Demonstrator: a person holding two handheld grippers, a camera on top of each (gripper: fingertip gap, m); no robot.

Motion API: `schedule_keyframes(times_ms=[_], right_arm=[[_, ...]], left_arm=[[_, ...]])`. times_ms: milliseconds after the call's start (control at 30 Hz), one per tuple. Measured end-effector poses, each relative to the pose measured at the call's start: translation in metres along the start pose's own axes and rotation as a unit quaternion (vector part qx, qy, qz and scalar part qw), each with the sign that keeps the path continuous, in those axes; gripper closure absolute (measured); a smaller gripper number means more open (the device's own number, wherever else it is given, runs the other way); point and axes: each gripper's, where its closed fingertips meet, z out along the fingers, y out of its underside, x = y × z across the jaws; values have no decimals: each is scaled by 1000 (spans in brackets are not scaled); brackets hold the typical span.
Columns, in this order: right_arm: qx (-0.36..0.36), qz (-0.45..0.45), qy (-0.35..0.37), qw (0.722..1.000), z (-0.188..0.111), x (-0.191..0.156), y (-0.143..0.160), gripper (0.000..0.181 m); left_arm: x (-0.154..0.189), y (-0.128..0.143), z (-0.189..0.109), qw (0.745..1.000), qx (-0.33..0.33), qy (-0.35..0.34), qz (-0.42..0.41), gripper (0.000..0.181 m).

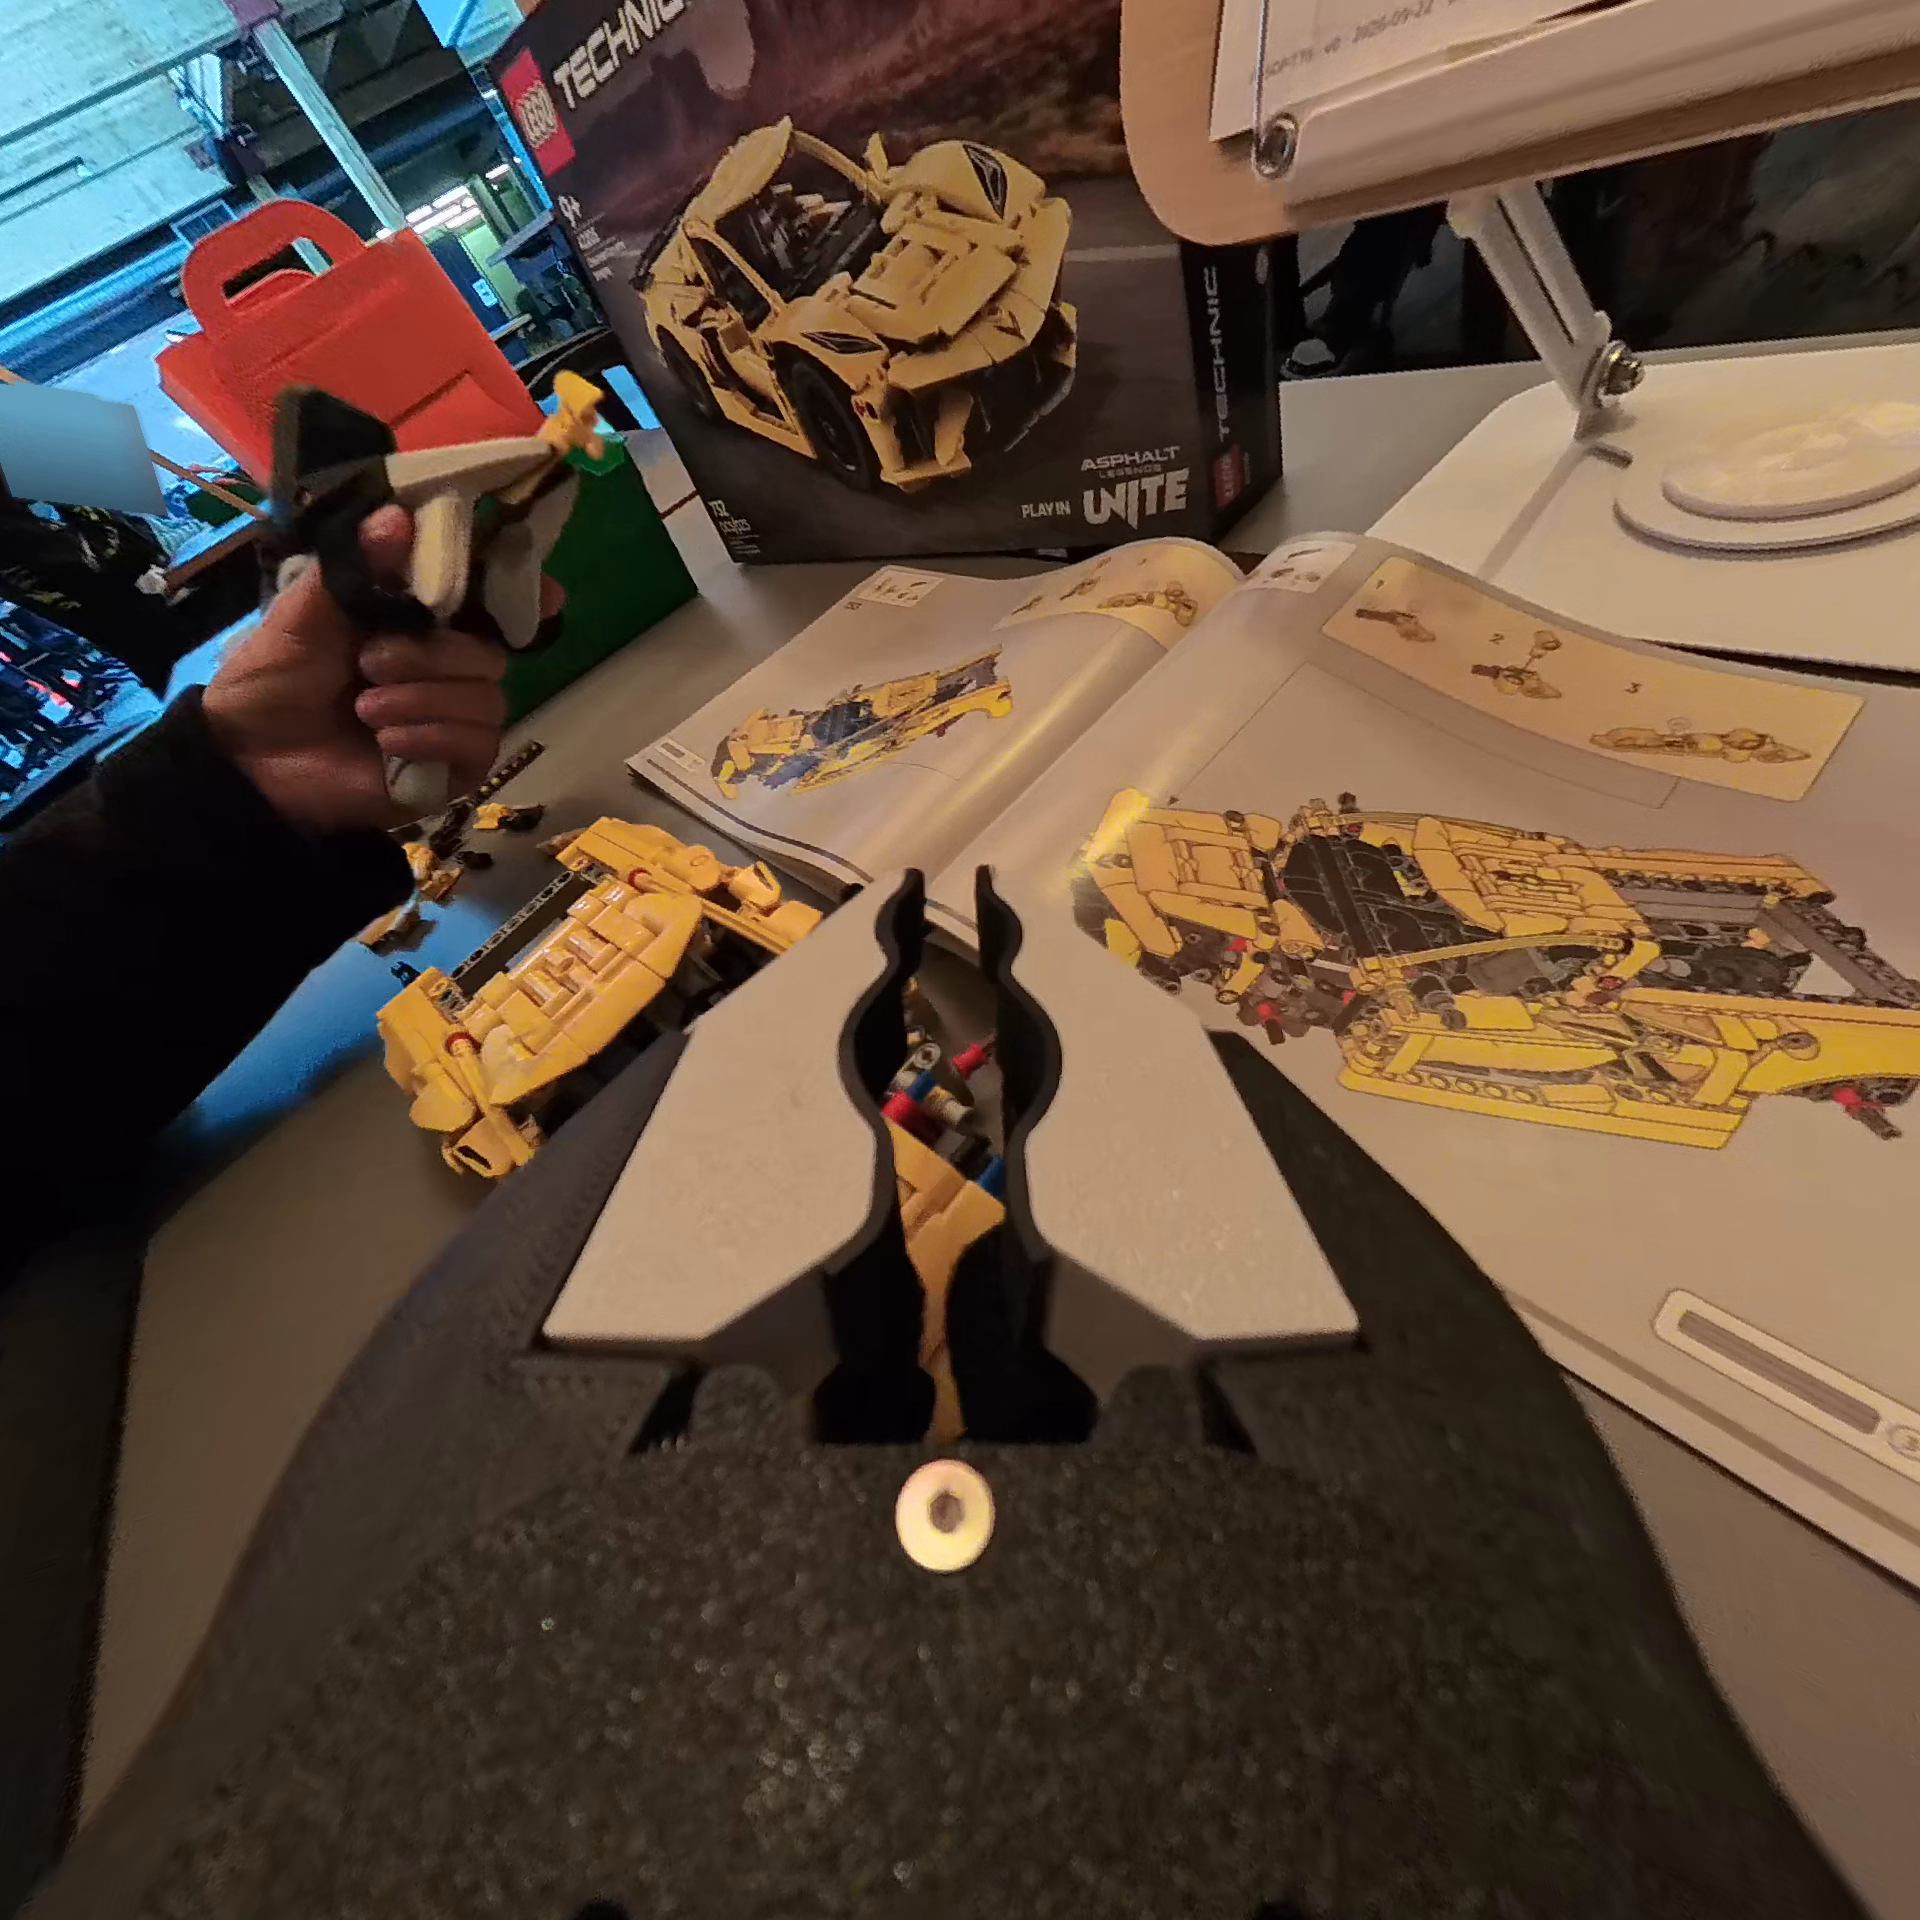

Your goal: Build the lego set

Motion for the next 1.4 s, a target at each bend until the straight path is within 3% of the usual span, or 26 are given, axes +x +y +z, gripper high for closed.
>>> schedule_keyframes(times_ms=[67, 233, 300, 900, 1400], right_arm=[[-1, 2, -4, 1000, 1, -1, 1, 173], [-11, -20, 7, 1000, 1, 1, 2, 174], [-9, -33, 11, 999, 0, 0, 0, 174], [-4, -85, 13, 996, 0, -9, -7, 175], [-2, -51, 14, 999, -10, -2, -11, 173]], left_arm=[[-3, 3, -2, 999, -7, 1, -38, 174], [-42, 33, -8, 985, -102, -135, -24, 174], [-48, 38, -8, 981, -114, -155, -20, 174], [-34, 41, 2, 979, -134, -148, 36, 175], [-29, 49, 10, 975, -145, -156, 62, 175]])
